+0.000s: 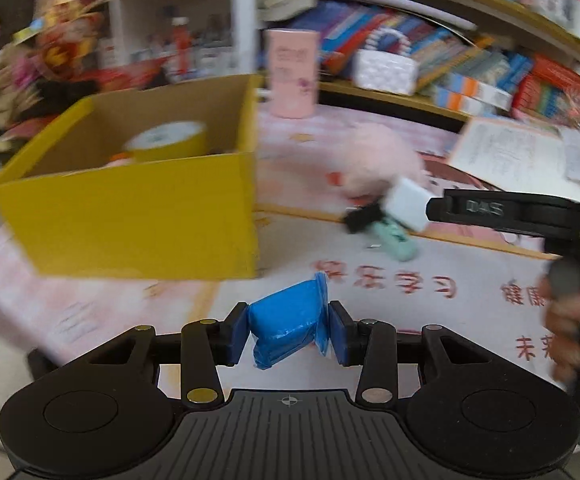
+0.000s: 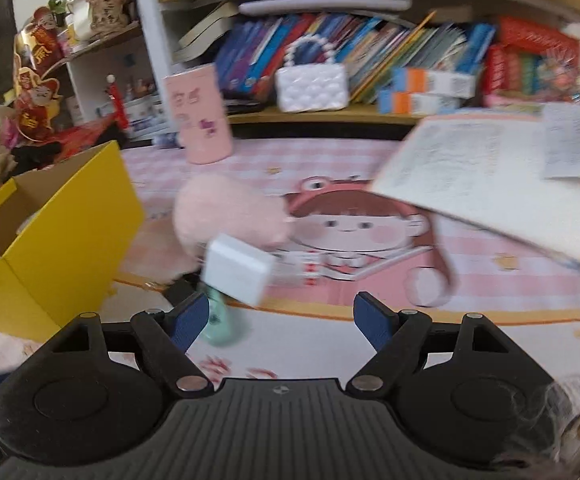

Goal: Organize objects
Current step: 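Grasp the white charger with the right tool while the left tool holds the blue block, then carry the blue block and white charger over the yellow box with both tools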

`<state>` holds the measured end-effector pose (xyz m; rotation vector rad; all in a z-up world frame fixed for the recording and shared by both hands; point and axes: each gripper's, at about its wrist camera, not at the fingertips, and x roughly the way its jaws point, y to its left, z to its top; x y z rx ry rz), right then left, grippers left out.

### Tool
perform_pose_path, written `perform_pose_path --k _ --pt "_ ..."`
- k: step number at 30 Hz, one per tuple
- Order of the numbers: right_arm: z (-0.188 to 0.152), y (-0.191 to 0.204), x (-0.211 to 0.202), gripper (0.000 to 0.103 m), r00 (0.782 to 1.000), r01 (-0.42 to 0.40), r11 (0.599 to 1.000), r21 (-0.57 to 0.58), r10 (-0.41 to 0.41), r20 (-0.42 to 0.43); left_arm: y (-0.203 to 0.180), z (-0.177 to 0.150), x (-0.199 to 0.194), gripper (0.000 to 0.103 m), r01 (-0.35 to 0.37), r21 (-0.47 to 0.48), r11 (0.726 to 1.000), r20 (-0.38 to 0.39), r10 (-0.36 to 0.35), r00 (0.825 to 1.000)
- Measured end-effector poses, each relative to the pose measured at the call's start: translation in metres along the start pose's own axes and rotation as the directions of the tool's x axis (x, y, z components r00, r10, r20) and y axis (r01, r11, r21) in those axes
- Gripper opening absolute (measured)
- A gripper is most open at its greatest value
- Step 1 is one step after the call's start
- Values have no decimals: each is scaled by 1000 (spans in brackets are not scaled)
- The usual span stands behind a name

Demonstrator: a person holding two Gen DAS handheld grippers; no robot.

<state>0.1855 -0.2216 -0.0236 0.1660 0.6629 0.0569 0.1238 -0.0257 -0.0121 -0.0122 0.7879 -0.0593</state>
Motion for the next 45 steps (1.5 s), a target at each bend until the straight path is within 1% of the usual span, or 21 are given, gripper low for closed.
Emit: perform_pose_path --k 2,5,8,10,13,15,18,20,22,26,30,34,36,42,45 --pt "4 7 22 71 1000 -17 1000 18 17 -15 12 -2 -12 40 -27 -51 998 10 28 1000" --pt "11 13 47 67 999 -20 999 41 21 -42 26 -4 -27 40 -57 -102 993 34 60 998" --pt "16 15 64 67 998 -21 996 85 26 -54 33 -5 -39 40 -84 -96 992 61 90 994" --pt "16 12 71 66 997 -32 992 124 40 -60 36 -5 -42 40 -87 -102 991 66 94 993" --pt "14 6 79 53 997 -44 982 184 56 -59 41 -4 -44 40 -84 -111 990 71 92 993" --pt "13 2 78 53 997 -46 976 215 59 -56 43 -3 -45 40 -73 -113 991 77 82 994" --pt "12 -1 67 53 997 -32 976 217 47 -64 49 -3 -45 40 -45 -120 992 98 57 994" --pt "10 -3 50 53 998 -34 980 197 45 -51 53 -3 -43 40 -30 -130 991 108 44 993" --pt "8 -2 32 53 999 -18 987 162 26 -45 58 -4 -39 39 -12 -147 989 114 29 993" --pt "-2 6 -5 53 998 6 993 122 2 -64 70 -7 -33 39 24 -181 983 112 -3 994" --pt "-14 27 -35 53 994 -23 992 125 36 -98 85 -11 -35 39 45 -187 981 126 -21 992" --pt "-30 55 -52 53 985 -54 983 174 81 -152 106 -19 -43 39 55 -189 980 132 -31 991" --pt "-39 76 -58 53 980 -71 982 173 101 -171 118 -23 -49 39 53 -199 979 129 -28 991" --pt "-61 141 -70 53 964 -146 987 66 157 -216 157 -38 -67 39 36 -207 978 129 -9 992" --pt "-68 170 -76 53 963 -168 986 16 168 -210 177 -43 -76 39 27 -213 977 140 4 990"
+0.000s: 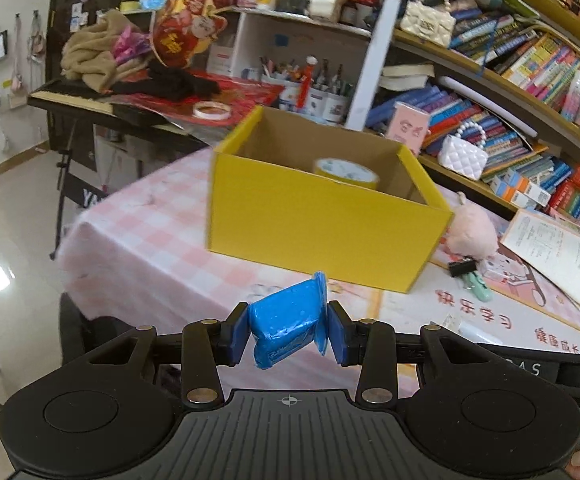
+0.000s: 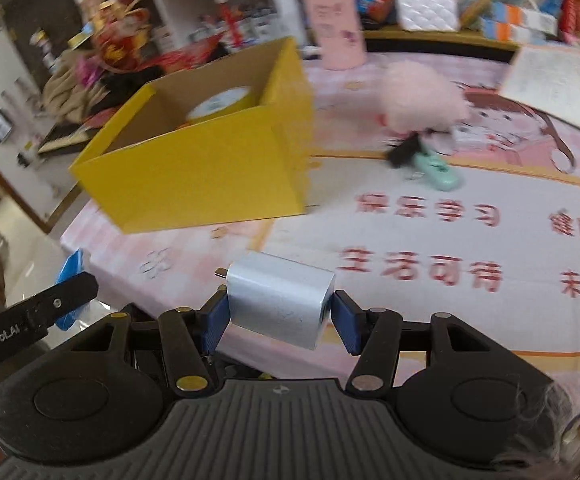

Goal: Organize objects
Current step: 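Carry the blue block and white charger over the yellow box with both tools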

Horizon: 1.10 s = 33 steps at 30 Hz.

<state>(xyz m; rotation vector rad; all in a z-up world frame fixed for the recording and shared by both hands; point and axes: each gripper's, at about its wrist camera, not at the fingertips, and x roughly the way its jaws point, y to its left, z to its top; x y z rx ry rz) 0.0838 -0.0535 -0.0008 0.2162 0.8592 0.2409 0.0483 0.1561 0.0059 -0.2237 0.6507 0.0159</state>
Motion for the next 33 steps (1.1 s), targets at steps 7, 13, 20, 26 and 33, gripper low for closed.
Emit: perform_pose_path --k 7,13,20,26,33 --pt "-10 56 -2 53 999 1 997 -80 3 51 41 7 -22 39 1 -5 1000 61 -1 998" --pt "-9 85 -8 53 994 28 995 -91 -18 112 55 23 -31 38 64 21 998 124 -66 990" --pt "17 99 -18 53 979 64 992 -108 -41 201 49 60 -30 38 136 57 989 221 -145 964" --pt "54 100 -21 53 952 101 987 -128 -59 299 40 93 -14 38 155 63 986 285 -167 944" --pt "93 91 -7 53 935 115 975 -188 -42 353 28 122 16 38 138 54 989 294 -148 944"
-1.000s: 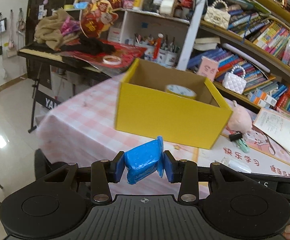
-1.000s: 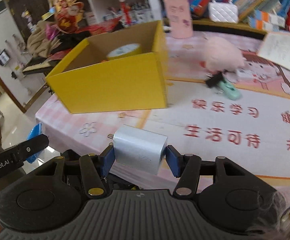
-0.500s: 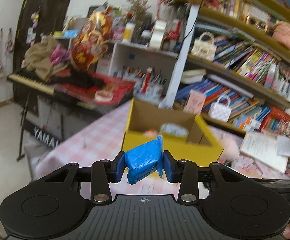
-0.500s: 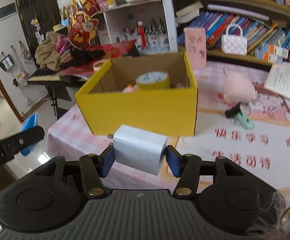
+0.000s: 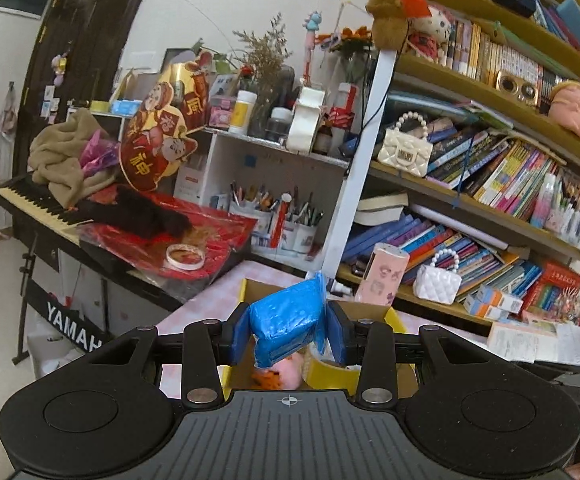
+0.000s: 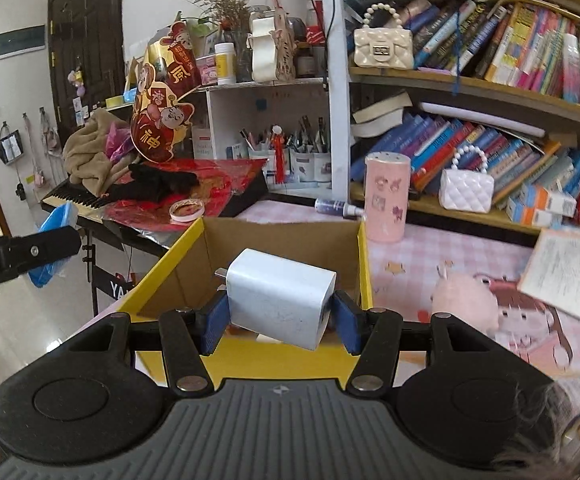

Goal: Organize objects
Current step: 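Carry the blue block and white charger over the yellow box with both tools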

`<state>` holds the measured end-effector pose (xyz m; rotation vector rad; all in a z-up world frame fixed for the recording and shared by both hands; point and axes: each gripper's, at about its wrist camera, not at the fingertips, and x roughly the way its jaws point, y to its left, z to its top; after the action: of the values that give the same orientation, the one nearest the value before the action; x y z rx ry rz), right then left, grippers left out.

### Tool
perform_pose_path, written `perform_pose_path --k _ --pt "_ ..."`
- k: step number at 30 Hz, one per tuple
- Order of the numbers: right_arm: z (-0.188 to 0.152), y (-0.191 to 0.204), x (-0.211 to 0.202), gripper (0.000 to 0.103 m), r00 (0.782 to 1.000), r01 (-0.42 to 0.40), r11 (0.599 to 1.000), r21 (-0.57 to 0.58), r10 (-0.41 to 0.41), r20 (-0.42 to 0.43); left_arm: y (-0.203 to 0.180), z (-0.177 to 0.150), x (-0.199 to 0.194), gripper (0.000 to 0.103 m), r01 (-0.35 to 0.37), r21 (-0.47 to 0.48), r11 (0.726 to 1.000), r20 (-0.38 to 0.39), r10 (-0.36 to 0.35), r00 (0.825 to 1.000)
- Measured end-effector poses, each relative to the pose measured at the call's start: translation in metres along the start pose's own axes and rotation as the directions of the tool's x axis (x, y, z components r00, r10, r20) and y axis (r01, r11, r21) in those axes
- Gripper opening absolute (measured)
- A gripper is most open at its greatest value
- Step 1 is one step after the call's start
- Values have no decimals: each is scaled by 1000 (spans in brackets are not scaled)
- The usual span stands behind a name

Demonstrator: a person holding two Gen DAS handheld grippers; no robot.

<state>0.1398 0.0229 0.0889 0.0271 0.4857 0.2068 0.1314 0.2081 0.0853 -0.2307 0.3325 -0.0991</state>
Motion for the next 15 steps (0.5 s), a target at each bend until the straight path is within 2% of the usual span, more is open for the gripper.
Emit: perform_pose_path --k 8,15 --pt "21 -13 55 53 996 -61 996 -59 57 -65 -16 2 67 38 -27 12 1000 -126 28 992" --pt "20 -17 111 53 973 -123 982 -144 91 -211 -24 -14 114 38 -80 19 997 -266 82 960"
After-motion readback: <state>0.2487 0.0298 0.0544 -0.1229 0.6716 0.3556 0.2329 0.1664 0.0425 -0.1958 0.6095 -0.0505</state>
